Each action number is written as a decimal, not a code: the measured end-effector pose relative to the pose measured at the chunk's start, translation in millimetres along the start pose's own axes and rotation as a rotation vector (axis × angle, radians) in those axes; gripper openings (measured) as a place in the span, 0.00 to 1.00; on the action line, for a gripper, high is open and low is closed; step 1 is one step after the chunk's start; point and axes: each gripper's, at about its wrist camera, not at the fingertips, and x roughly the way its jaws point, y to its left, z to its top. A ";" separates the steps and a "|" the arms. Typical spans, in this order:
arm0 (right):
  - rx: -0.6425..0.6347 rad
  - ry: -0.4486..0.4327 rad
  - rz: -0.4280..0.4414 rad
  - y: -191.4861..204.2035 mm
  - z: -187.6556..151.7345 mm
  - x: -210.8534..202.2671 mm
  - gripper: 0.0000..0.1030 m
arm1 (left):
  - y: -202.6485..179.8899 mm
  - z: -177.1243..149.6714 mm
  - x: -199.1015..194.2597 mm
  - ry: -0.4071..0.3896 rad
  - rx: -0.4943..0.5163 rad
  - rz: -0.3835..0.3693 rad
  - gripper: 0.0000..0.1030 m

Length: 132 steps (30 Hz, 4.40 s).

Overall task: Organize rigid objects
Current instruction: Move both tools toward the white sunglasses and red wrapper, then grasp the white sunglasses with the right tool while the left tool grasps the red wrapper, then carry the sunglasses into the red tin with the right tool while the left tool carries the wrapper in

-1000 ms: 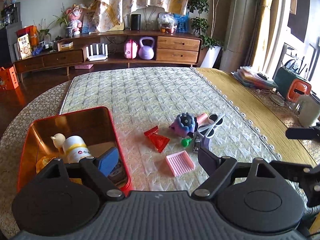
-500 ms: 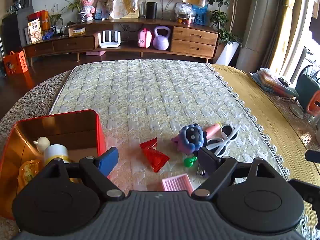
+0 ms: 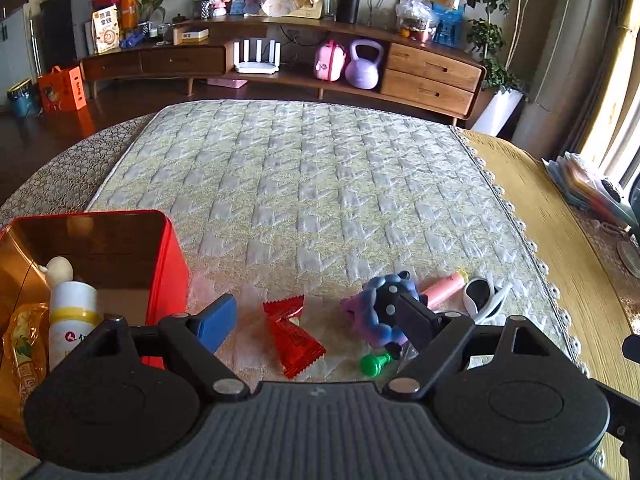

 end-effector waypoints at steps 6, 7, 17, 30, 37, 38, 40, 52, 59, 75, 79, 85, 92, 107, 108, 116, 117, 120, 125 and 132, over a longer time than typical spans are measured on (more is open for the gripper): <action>0.020 0.013 -0.009 -5.0 7.6 12.8 0.95 | 5.9 3.2 13.7 0.034 -0.075 0.034 0.81; 0.025 0.014 -0.010 -5.5 9.2 14.9 0.95 | 6.2 2.8 15.6 0.037 -0.076 0.040 0.79; 0.101 0.051 -0.015 -14.6 21.9 42.9 0.86 | 1.7 -3.4 27.7 0.056 -0.067 0.073 0.59; 0.229 0.144 -0.065 -13.2 28.8 99.2 0.68 | 9.0 -12.1 45.8 0.092 -0.083 0.077 0.52; 0.247 0.178 -0.116 -5.3 21.7 117.1 0.53 | 6.9 -12.4 46.0 0.071 -0.054 0.082 0.47; 0.249 0.181 -0.118 -4.2 20.8 119.0 0.53 | 6.5 -12.8 46.0 0.069 -0.051 0.084 0.46; 0.238 0.175 -0.136 0.9 21.1 121.4 0.54 | 4.4 -13.1 46.1 0.064 -0.039 0.092 0.44; 0.160 0.138 -0.156 14.9 20.6 117.3 0.05 | 2.1 -15.6 45.1 0.042 0.002 0.099 0.19; 0.175 0.115 -0.102 4.2 14.8 99.0 0.04 | 11.4 -16.3 39.2 0.047 -0.006 0.074 0.18; 0.151 0.050 -0.023 8.3 10.9 33.7 0.03 | 21.9 -9.9 -4.5 0.054 -0.012 -0.044 0.18; 0.141 0.033 0.004 15.8 11.0 15.4 0.03 | 21.1 -10.5 -19.8 0.043 0.015 -0.058 0.18; 0.125 0.009 0.044 31.3 13.0 -6.8 0.03 | 24.4 -14.1 -44.8 0.034 0.041 -0.093 0.18; 0.100 -0.006 0.080 58.6 17.3 -23.0 0.03 | 43.7 -11.5 -73.0 0.014 0.051 -0.111 0.18; 0.015 -0.026 0.154 136.4 31.0 -28.7 0.03 | 126.6 1.2 -106.8 -0.017 0.003 -0.060 0.18; 0.010 -0.026 0.160 141.7 31.8 -27.5 0.03 | 133.4 1.2 -107.7 -0.017 -0.001 -0.053 0.18; -0.023 -0.016 0.212 181.6 34.9 -13.1 0.03 | 185.0 7.5 -109.4 -0.021 -0.022 -0.007 0.18; -0.028 -0.014 0.220 185.9 35.4 -10.4 0.03 | 191.0 8.3 -108.6 -0.020 -0.021 -0.004 0.18; -0.038 -0.005 0.232 198.1 36.7 -1.5 0.03 | 202.9 9.9 -104.2 -0.017 -0.014 0.013 0.18; -0.041 0.013 0.244 214.1 38.5 16.4 0.03 | 216.9 12.2 -91.1 0.008 0.001 0.026 0.18; -0.055 0.043 0.254 229.2 42.1 50.4 0.03 | 220.6 18.2 -60.6 0.036 0.047 0.060 0.18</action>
